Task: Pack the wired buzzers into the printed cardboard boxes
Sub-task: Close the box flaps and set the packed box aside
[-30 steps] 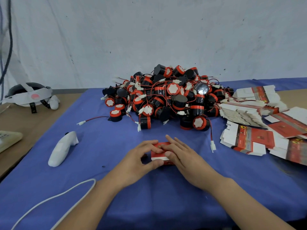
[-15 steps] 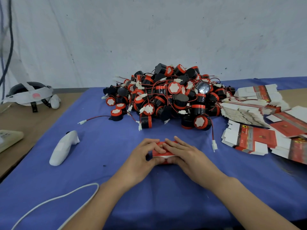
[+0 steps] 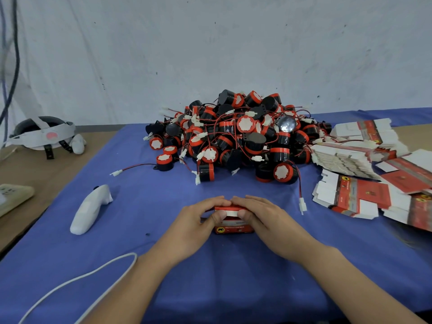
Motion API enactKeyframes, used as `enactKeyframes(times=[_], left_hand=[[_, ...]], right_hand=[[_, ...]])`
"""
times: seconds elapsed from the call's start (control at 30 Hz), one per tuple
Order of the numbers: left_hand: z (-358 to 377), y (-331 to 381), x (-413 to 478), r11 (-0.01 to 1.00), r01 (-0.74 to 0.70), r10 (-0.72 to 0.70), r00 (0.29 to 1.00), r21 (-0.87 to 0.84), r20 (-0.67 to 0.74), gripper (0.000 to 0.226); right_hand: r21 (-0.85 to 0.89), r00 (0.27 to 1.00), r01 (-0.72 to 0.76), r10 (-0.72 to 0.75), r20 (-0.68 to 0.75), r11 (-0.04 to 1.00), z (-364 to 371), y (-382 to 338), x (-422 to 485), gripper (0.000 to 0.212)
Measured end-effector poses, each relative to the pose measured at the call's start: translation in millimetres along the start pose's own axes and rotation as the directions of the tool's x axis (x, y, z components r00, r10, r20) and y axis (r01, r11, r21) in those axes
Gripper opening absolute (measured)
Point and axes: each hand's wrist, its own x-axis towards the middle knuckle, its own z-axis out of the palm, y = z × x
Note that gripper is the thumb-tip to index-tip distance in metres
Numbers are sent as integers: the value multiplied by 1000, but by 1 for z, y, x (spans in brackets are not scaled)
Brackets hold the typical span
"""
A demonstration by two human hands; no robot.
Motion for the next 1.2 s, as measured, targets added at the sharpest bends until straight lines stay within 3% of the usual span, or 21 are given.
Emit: enactKeyframes(times=[0.1, 0.2, 0.3, 0.4, 0.53, 0.73, 0.87, 0.97, 1.2], left_hand=[[-1, -1, 2, 1000, -1, 1, 1000, 8, 3, 33], [-1, -4, 2, 1000, 22, -22, 1000, -17, 8, 18], [-1, -5, 1, 1000, 28, -28, 999, -4, 24, 9], [-1, -5, 0, 999, 35, -34, 999, -21, 18, 15], [-1, -3, -1, 999, 35, -35, 999, -18, 14, 24], [-2, 1, -3, 999, 42, -42, 999, 3, 34, 27], [-2, 0, -6, 998, 4, -6, 999, 62, 40, 28], [-2, 0, -9, 996, -47, 43, 998, 77, 51, 35], [-2, -1, -5, 989, -77, 73, 997, 126, 32, 35]], right_hand=[[86, 999, -4, 7, -33, 996, -1, 1, 0, 26], [150, 999, -1, 6, -32, 989, 0, 2, 1, 15], [164, 999, 11, -6, -32, 986, 0, 4, 0, 21], [151, 999, 17, -11, -41, 988, 1, 5, -1, 28], [157, 999, 10, -5, -32, 988, 2, 8, -1, 18], [95, 1000, 24, -24, -8, 995, 3, 11, -3, 22], [4, 1000, 22, -22, 14, 1000, 0, 11, -5, 56], [-46, 1000, 28, -29, -3, 999, -3, 11, -7, 66], [-98, 997, 81, -82, -10, 992, -8, 6, -10, 43]])
